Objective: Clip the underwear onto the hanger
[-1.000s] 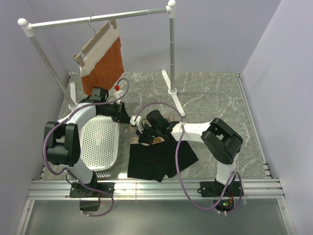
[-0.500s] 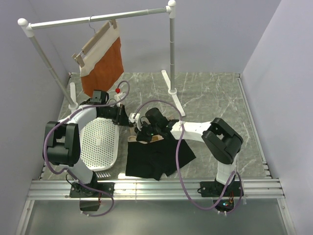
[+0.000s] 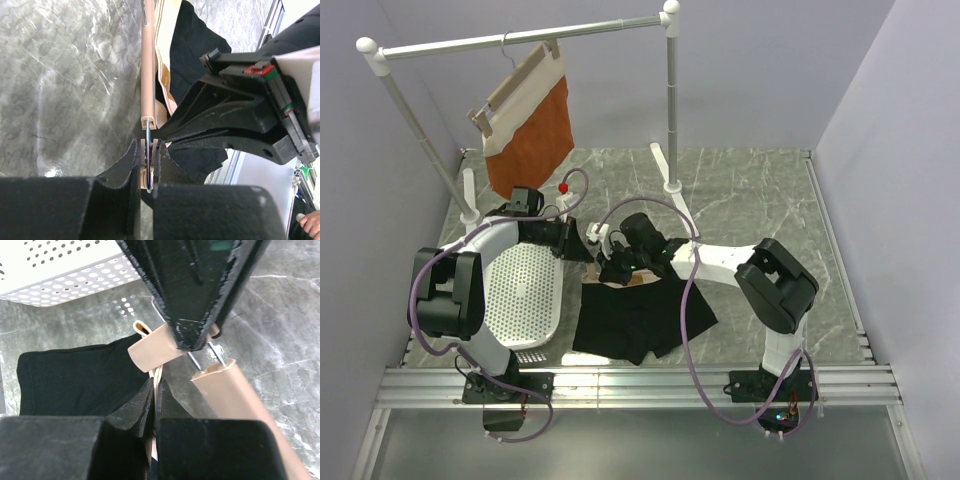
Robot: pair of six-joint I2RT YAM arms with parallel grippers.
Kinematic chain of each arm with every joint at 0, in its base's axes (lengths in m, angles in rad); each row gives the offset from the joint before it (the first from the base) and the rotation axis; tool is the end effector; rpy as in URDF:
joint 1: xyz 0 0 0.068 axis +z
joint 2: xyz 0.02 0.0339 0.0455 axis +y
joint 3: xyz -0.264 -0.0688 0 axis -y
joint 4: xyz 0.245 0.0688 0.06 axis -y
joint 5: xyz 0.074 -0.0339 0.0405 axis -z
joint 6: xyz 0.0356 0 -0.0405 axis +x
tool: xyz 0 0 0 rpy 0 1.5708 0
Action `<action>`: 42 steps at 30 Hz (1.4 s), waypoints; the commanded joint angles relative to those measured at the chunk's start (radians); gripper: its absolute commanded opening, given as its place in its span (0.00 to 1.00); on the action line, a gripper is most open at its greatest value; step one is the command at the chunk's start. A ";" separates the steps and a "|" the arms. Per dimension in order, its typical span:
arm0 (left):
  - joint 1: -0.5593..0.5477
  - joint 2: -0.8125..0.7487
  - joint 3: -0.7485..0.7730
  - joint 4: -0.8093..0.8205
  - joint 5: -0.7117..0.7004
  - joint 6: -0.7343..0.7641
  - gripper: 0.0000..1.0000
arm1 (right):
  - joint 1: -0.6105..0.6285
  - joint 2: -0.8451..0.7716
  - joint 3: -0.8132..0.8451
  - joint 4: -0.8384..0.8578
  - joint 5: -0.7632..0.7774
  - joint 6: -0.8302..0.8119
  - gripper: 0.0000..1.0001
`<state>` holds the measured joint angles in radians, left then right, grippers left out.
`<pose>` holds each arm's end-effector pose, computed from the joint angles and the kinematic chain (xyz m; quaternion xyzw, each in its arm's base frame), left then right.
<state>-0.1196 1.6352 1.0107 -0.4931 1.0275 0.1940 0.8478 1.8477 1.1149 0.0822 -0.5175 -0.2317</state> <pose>0.3054 -0.0674 0.1993 0.2416 0.8210 -0.4713 0.2133 0.2501 0.3100 0.1846 -0.5426 0.6847 0.3486 0.3395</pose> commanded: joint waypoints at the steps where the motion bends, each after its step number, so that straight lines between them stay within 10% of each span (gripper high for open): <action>1: -0.006 -0.029 -0.018 0.002 0.014 0.041 0.00 | -0.009 -0.022 0.046 0.019 -0.029 0.006 0.00; 18: -0.017 -0.055 -0.034 -0.024 0.020 0.139 0.02 | -0.023 -0.012 0.066 0.004 -0.070 0.023 0.00; 28: -0.017 -0.063 -0.027 -0.050 0.006 0.180 0.34 | -0.033 -0.008 0.080 -0.001 -0.082 0.025 0.00; 42: -0.017 -0.086 -0.026 0.022 -0.032 0.075 0.52 | -0.033 0.002 0.085 -0.018 -0.085 0.026 0.00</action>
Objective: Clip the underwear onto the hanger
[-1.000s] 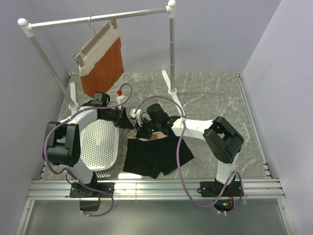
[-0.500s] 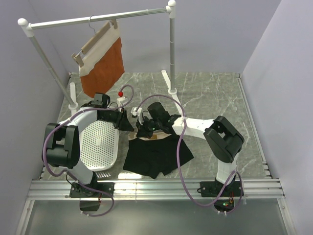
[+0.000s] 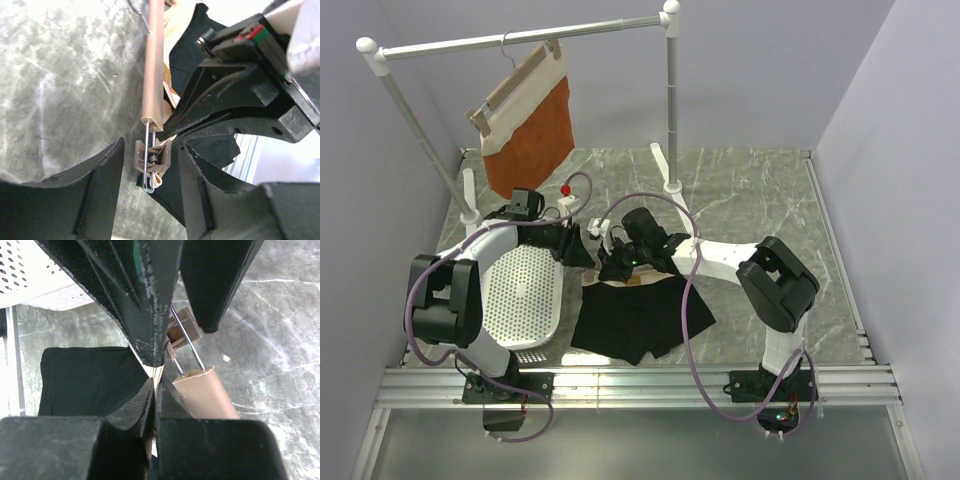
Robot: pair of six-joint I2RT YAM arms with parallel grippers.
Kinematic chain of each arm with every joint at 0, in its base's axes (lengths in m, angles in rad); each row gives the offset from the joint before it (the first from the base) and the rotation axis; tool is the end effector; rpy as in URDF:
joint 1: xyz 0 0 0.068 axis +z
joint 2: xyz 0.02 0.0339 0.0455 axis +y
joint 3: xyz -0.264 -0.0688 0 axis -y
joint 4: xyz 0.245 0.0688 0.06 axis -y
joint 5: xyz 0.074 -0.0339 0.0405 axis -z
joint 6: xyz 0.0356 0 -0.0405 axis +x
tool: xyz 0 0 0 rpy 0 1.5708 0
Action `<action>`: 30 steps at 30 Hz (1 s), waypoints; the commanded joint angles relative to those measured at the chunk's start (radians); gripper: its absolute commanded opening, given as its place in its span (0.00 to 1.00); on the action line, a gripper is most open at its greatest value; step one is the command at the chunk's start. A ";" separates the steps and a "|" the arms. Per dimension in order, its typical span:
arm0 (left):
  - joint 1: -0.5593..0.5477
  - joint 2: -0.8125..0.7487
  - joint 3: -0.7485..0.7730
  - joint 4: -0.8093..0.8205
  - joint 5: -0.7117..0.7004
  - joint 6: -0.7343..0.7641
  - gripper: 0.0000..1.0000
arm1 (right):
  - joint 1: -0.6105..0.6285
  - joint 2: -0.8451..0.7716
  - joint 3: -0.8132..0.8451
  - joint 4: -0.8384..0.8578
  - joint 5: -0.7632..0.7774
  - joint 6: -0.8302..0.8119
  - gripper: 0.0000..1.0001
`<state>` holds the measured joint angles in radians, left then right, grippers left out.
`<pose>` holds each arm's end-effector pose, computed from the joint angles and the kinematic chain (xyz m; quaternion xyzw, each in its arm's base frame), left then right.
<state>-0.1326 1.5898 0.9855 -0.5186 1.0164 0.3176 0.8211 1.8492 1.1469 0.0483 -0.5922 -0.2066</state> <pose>0.2942 -0.0698 0.2040 0.2955 0.8062 -0.4545 0.2370 0.2584 0.3067 0.1919 -0.5341 0.6835 0.3774 0.3243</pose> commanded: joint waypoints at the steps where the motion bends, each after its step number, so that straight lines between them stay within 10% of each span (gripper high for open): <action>1: -0.004 -0.039 0.004 0.052 -0.038 -0.060 0.52 | -0.007 0.001 0.054 0.012 -0.008 0.001 0.01; 17: -0.004 -0.106 -0.025 0.144 -0.176 -0.147 0.54 | -0.004 0.018 0.103 -0.068 0.080 0.029 0.41; 30: -0.033 -0.166 0.001 0.112 -0.164 -0.072 0.55 | -0.213 -0.302 -0.010 -0.264 0.026 0.150 0.39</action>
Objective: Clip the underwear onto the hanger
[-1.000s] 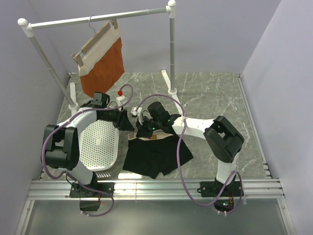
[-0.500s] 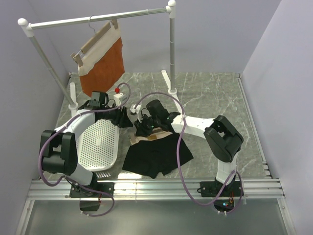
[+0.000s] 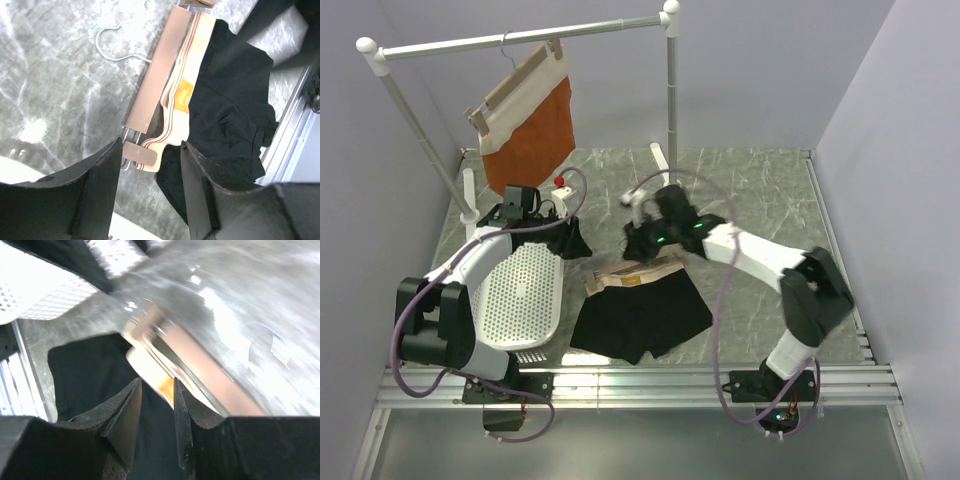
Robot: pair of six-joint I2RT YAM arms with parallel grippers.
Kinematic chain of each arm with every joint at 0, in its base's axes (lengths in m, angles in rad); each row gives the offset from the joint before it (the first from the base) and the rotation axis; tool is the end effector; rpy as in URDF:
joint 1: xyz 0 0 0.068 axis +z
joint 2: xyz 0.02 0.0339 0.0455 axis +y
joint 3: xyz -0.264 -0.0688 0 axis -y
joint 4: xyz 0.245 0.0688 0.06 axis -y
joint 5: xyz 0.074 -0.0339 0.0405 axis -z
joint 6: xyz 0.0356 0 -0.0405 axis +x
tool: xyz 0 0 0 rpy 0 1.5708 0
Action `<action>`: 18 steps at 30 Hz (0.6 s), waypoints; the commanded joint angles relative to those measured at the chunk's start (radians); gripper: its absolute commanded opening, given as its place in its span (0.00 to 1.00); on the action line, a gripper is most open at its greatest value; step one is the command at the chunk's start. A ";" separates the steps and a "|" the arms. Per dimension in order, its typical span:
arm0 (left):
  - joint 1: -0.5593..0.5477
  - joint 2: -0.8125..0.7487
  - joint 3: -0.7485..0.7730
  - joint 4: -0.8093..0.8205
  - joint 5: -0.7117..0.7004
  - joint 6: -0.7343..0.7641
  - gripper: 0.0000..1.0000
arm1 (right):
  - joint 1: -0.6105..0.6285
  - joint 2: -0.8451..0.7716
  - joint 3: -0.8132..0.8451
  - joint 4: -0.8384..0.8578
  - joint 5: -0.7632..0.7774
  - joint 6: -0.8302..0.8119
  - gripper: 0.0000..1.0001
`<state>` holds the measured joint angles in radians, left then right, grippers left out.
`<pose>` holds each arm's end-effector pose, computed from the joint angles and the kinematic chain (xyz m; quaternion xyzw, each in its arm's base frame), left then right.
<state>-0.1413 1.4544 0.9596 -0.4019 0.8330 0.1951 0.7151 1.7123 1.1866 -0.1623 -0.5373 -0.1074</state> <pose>0.2879 -0.0676 0.2357 0.2764 0.8285 -0.3735 0.3126 0.2750 0.2630 0.2374 -0.4524 0.7537 0.3522 0.3212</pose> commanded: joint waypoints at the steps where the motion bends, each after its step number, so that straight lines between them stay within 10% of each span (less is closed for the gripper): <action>1: -0.035 -0.035 0.025 0.003 0.011 0.052 0.56 | -0.132 -0.195 -0.071 -0.063 -0.027 0.052 0.40; 18: -0.380 0.248 0.195 0.209 -0.252 0.082 0.66 | -0.494 -0.080 -0.053 -0.243 -0.009 0.091 0.41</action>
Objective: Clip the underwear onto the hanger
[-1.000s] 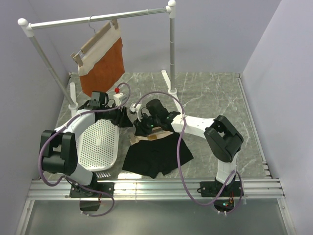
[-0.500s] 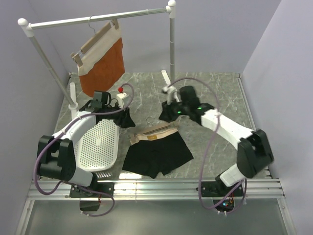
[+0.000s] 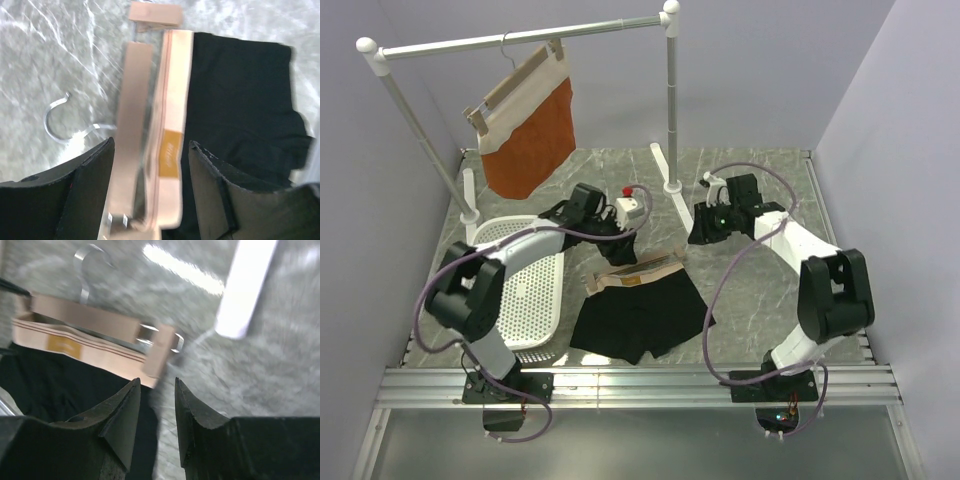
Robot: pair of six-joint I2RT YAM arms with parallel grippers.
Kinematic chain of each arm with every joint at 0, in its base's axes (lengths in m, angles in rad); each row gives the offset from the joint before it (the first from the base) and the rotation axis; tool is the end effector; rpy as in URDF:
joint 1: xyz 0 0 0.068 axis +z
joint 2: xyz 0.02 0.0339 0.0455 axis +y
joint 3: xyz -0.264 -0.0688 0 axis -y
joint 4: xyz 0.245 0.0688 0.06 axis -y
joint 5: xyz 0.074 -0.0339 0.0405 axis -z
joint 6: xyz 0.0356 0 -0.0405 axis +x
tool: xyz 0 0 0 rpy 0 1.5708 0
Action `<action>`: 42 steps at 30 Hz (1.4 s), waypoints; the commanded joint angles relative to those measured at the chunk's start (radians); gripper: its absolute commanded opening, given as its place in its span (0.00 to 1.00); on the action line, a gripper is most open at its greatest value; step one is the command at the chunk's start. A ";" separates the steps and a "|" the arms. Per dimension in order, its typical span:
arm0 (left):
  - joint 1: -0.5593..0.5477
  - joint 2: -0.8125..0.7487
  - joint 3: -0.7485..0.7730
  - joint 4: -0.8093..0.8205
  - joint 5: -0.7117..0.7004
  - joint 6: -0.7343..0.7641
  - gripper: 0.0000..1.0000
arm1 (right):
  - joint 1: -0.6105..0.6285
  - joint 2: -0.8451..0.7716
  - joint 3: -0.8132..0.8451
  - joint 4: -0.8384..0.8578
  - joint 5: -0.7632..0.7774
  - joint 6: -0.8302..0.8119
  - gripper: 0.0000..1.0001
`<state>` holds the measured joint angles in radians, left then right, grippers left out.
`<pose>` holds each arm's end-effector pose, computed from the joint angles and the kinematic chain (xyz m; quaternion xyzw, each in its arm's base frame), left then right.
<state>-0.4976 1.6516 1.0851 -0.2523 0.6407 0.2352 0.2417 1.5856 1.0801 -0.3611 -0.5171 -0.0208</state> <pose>0.2976 -0.1859 0.2209 0.4242 0.7828 -0.3360 0.3072 0.3213 0.0973 0.2313 -0.2062 0.8881 0.2753 0.3049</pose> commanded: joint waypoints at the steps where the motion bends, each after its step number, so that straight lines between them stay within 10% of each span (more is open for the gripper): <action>1: -0.032 0.063 0.079 0.064 -0.067 0.050 0.65 | -0.027 0.059 0.063 -0.048 -0.038 0.008 0.41; 26: -0.226 0.318 0.183 0.173 -0.311 0.311 0.60 | -0.059 0.140 0.130 -0.107 -0.080 -0.001 0.46; 42: -0.240 0.283 0.147 0.218 -0.374 0.322 0.08 | -0.062 0.169 0.133 -0.125 -0.139 0.019 0.49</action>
<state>-0.7311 1.9762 1.2350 -0.0921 0.2985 0.5472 0.1844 1.7626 1.2045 -0.4965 -0.6228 -0.0147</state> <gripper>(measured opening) 0.374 0.491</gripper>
